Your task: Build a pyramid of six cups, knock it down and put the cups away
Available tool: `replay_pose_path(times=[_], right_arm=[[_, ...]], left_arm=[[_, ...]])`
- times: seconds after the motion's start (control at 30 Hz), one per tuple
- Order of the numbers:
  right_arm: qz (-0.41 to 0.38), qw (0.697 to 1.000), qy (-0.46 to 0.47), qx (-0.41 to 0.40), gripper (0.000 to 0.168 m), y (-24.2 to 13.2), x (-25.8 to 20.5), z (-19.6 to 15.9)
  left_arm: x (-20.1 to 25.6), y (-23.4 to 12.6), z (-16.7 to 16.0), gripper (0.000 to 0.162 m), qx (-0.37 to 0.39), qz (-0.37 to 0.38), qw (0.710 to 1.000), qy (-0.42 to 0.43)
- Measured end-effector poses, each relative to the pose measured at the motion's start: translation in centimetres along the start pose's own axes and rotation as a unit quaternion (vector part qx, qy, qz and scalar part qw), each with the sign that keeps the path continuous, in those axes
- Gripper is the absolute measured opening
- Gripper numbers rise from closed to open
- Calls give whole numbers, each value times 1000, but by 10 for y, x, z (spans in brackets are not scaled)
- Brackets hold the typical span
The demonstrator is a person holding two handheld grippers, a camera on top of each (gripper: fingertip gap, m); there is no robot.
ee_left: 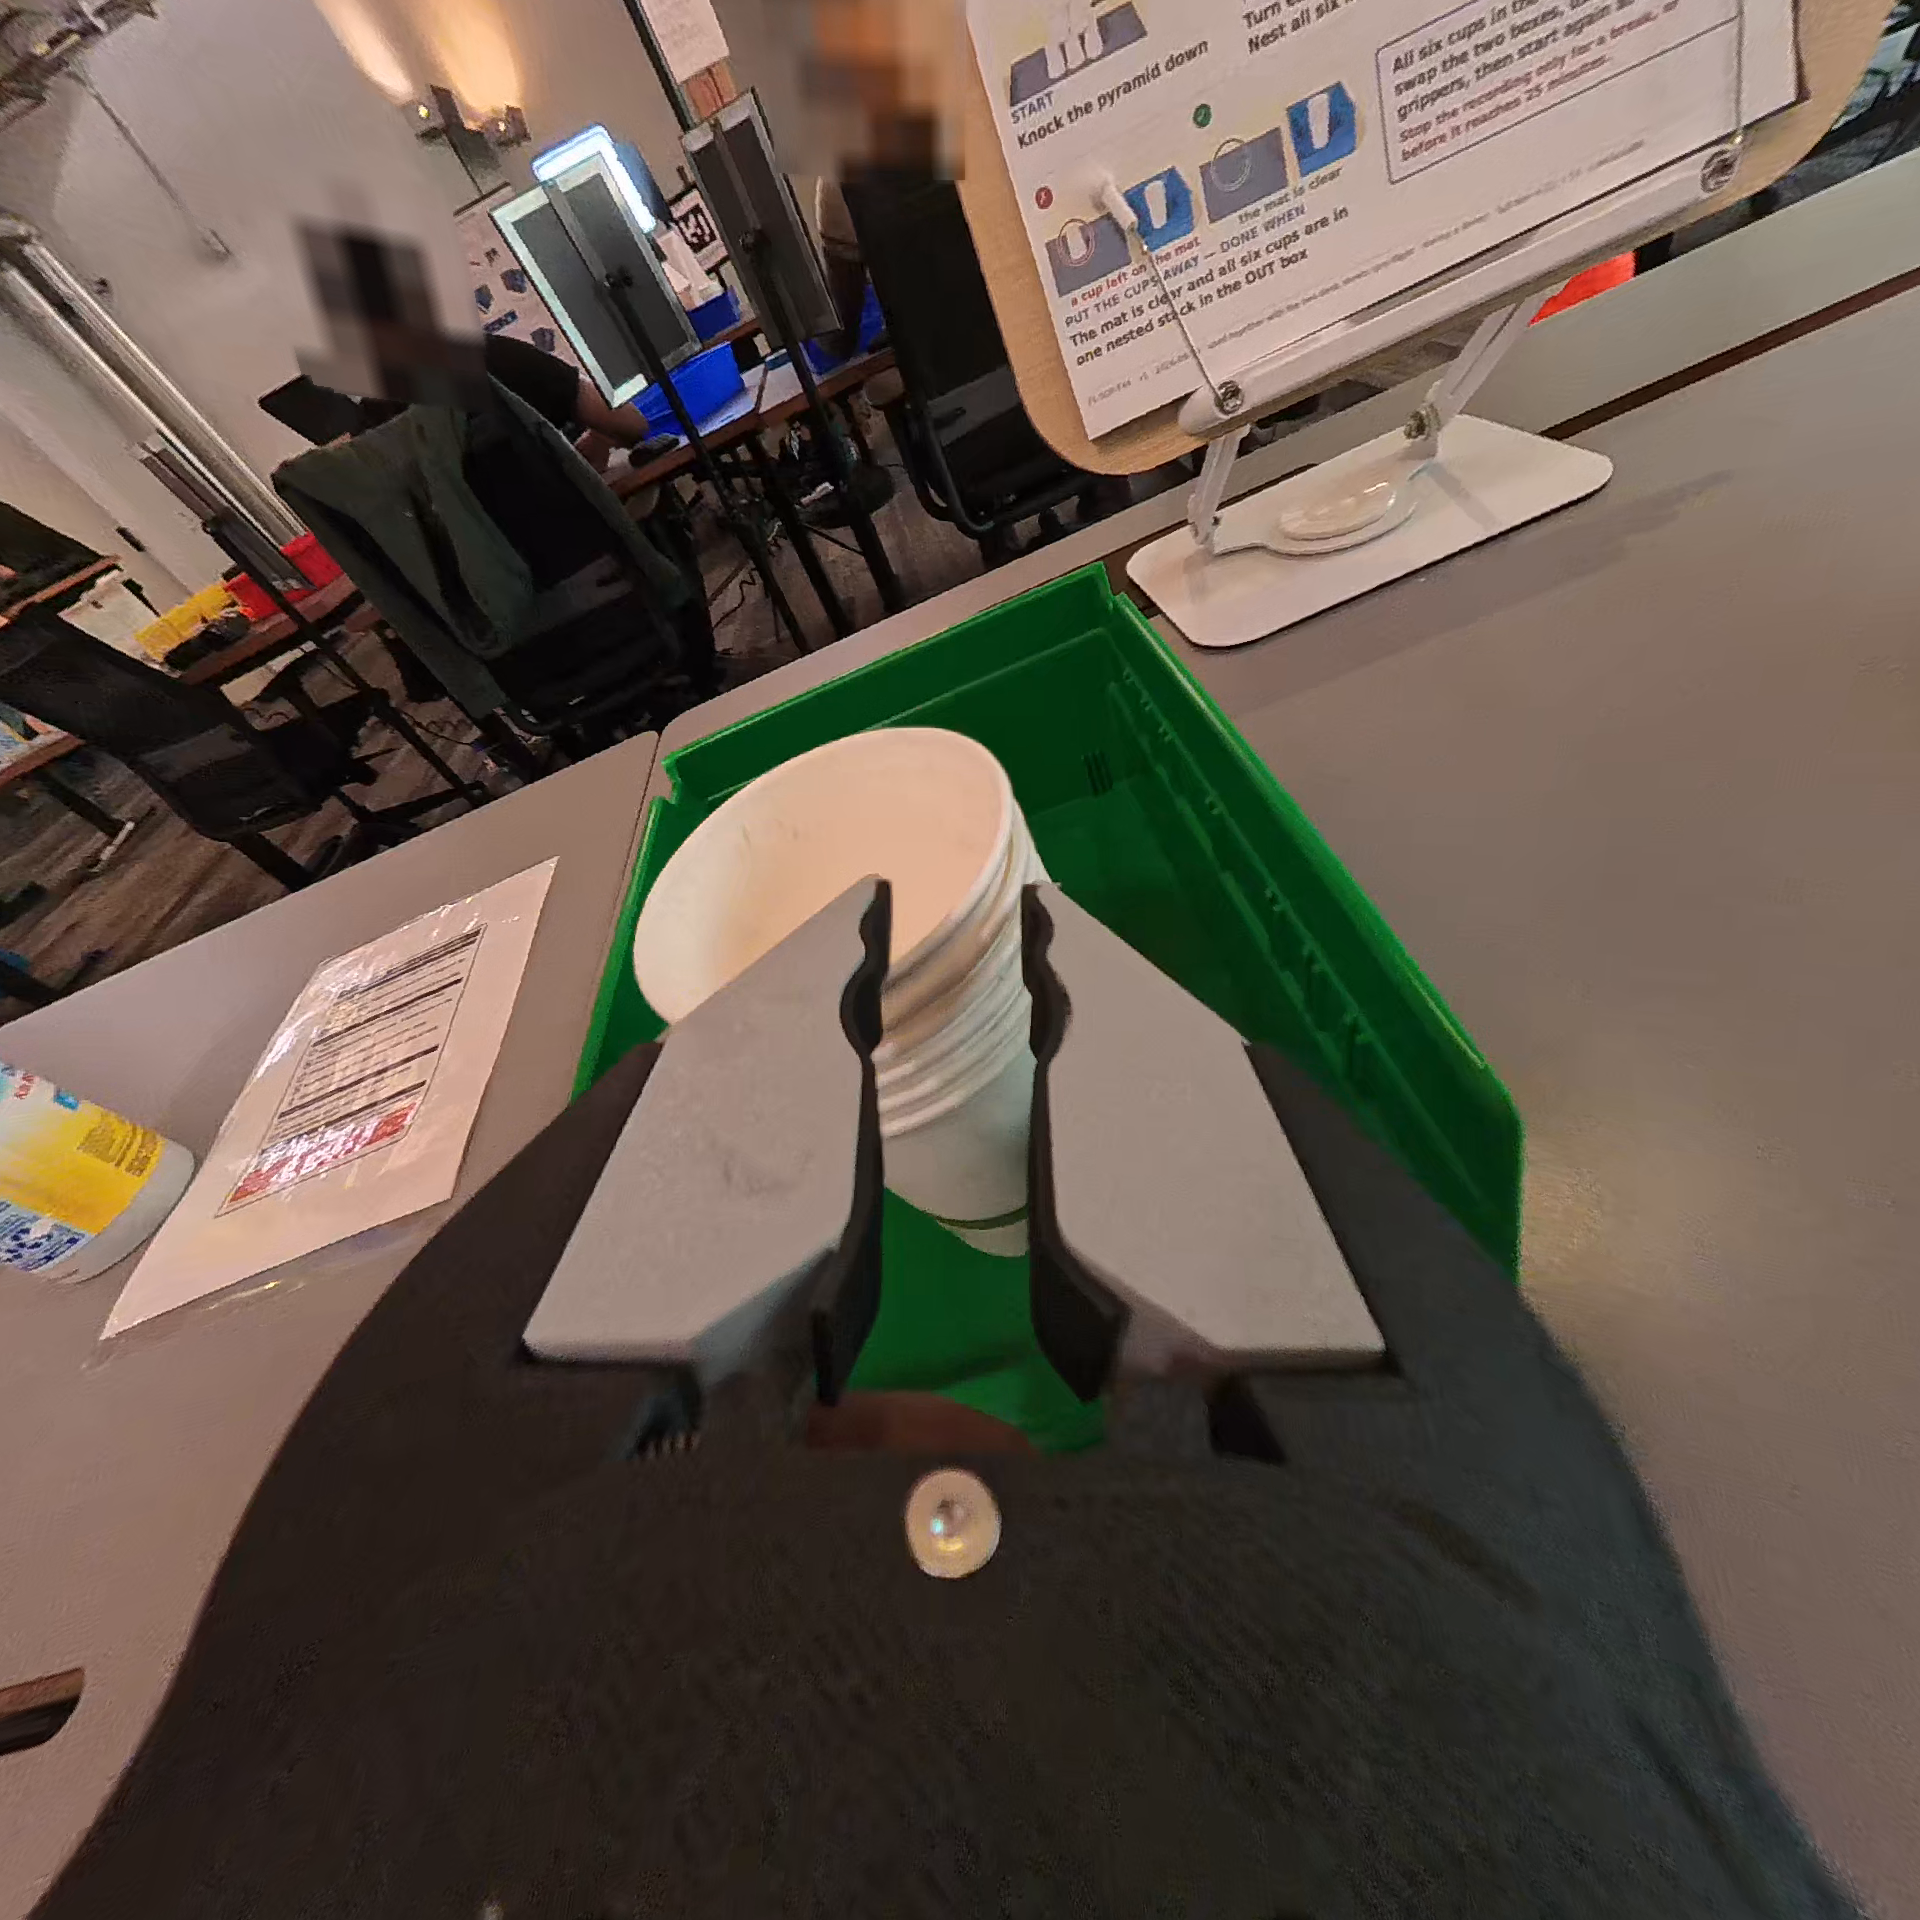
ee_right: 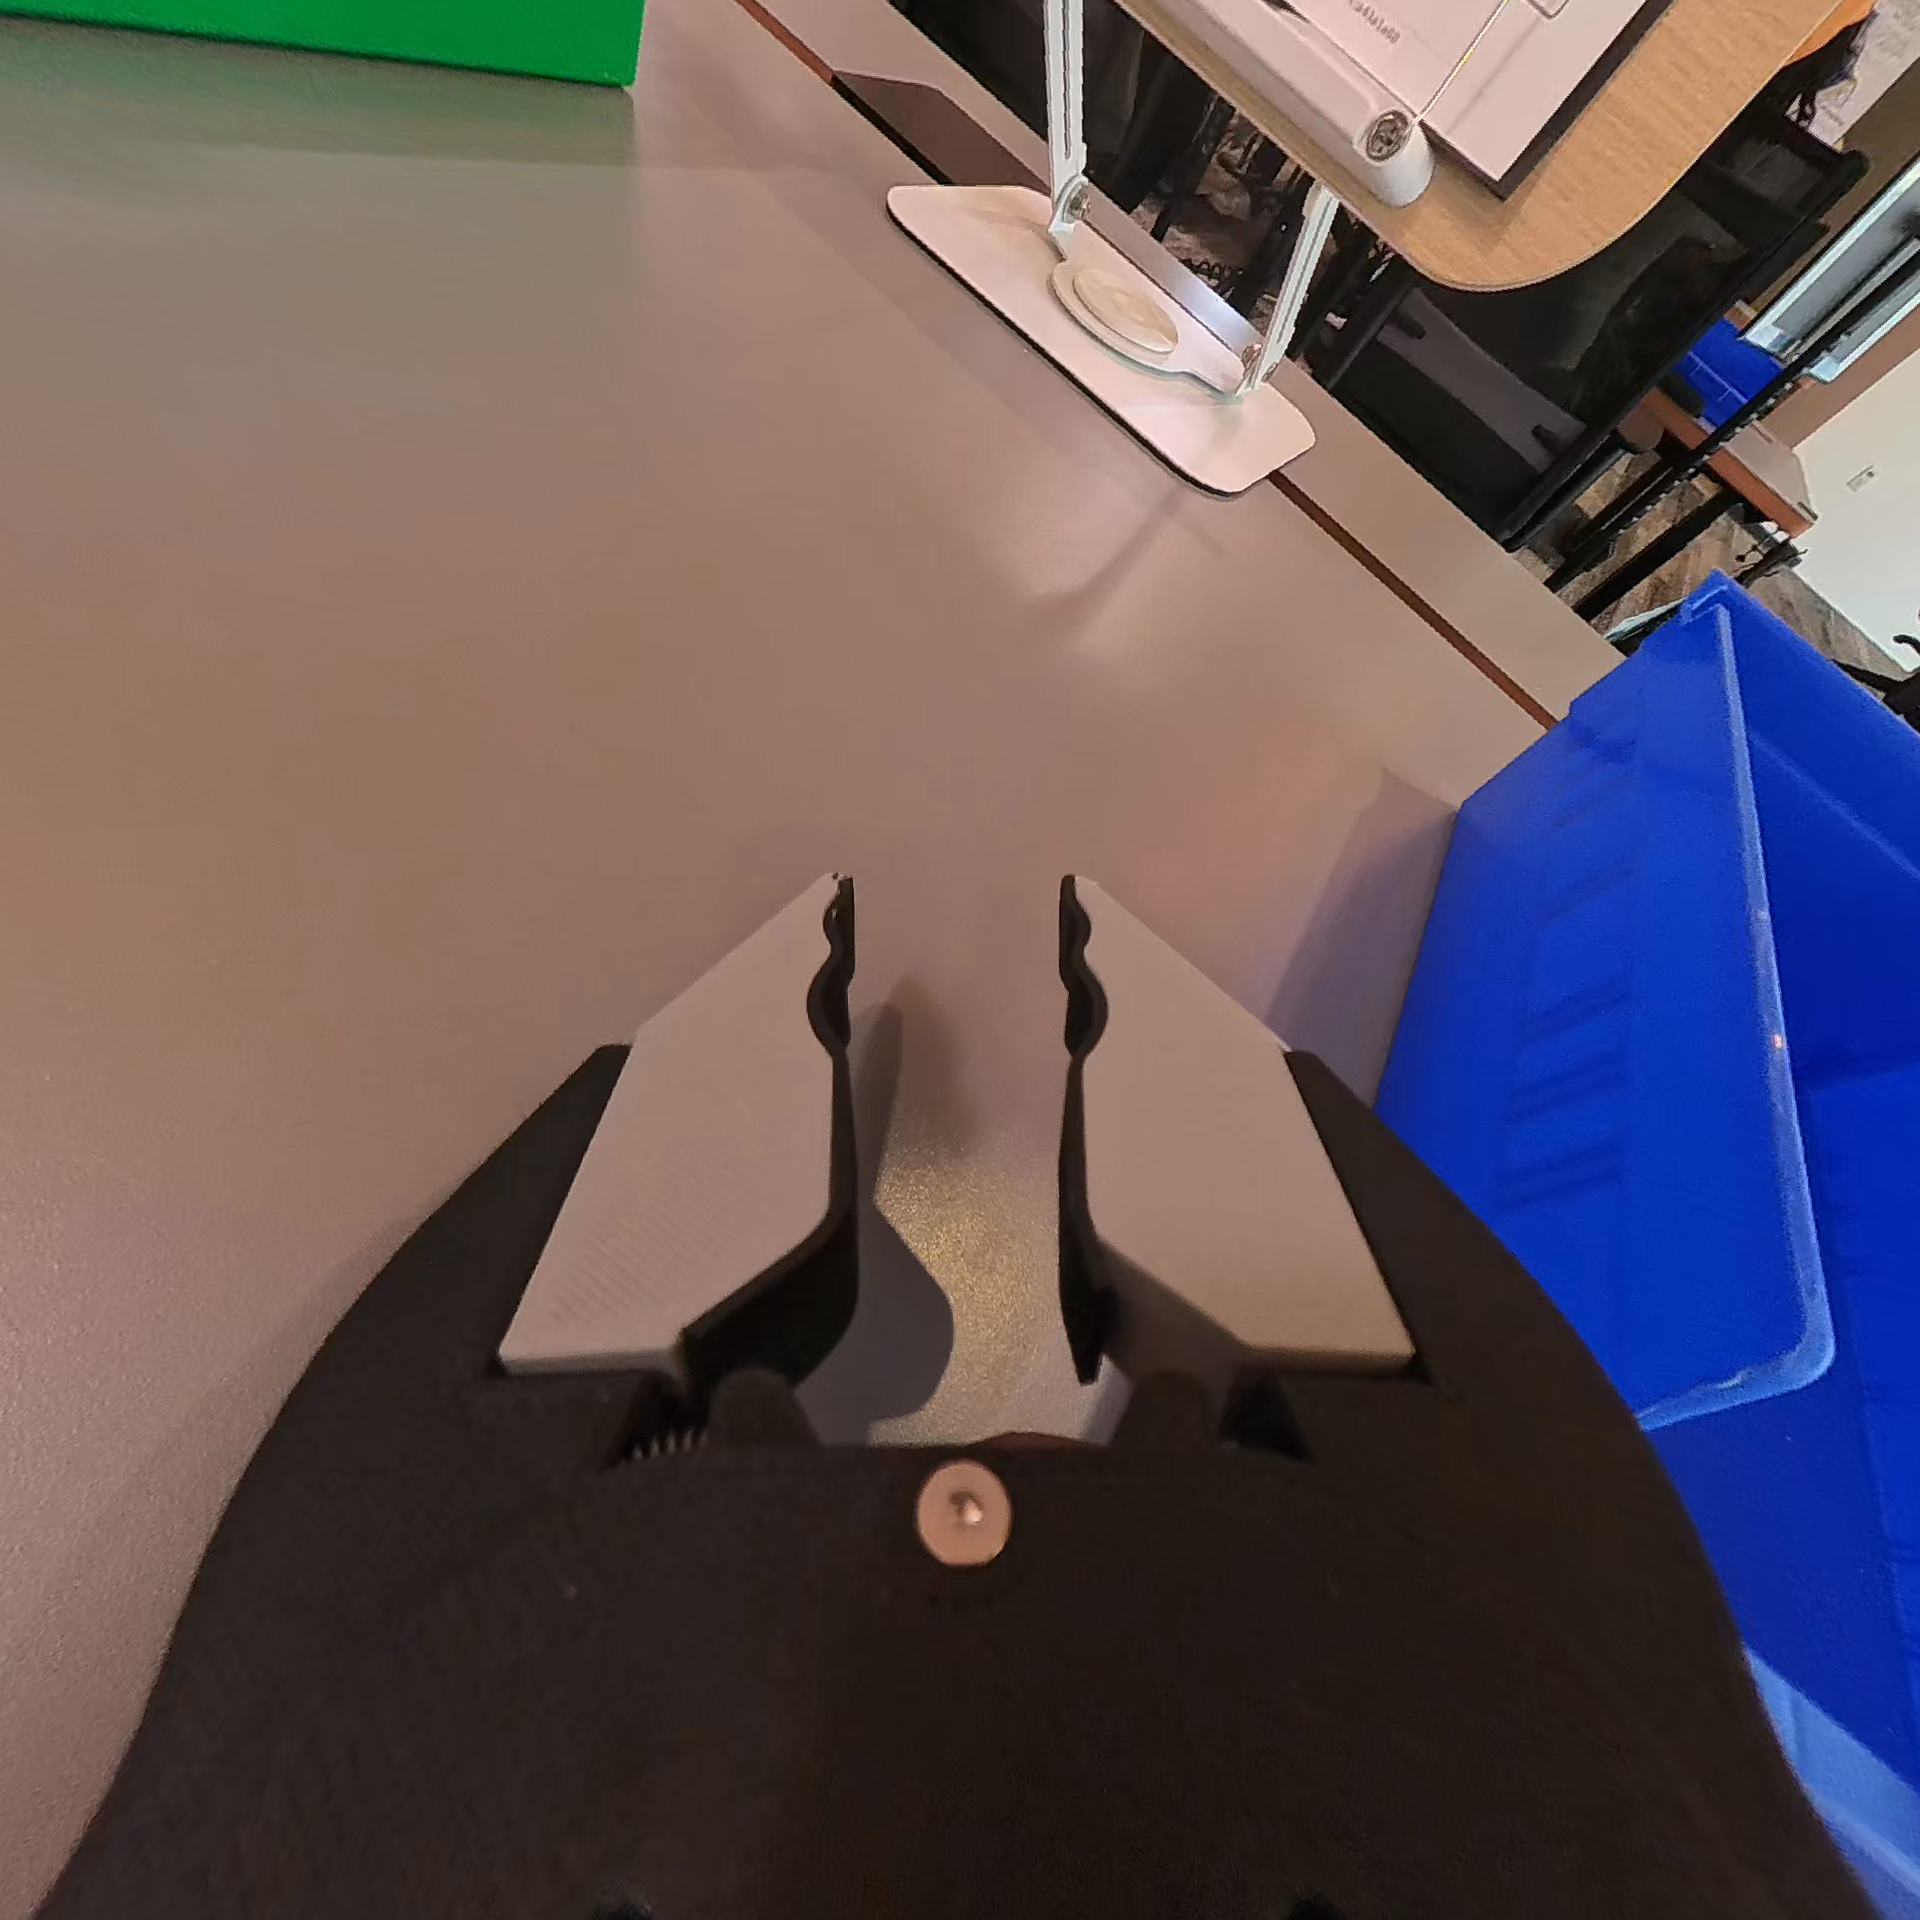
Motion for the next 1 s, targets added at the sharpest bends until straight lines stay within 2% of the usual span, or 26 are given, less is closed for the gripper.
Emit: replay_pose_path(times=[0.53, 1.0], right_arm=[[2, 1000, -2, -1, 36, 0, -1, 0], [2, 1000, -6, -2, 36, 1, -1, 0]], left_arm=[[-4, 2, -1, 9, 18, 6, 1000, -3], [-5, -3, 7, 5, 30, 8, 1000, -4]])
Point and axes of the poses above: each gripper's, where its closed fingertips meet, y out along the fingers, z out of its top, x = y × z across the jaws, the point moved 5 cm from there along -y, back along the fingers
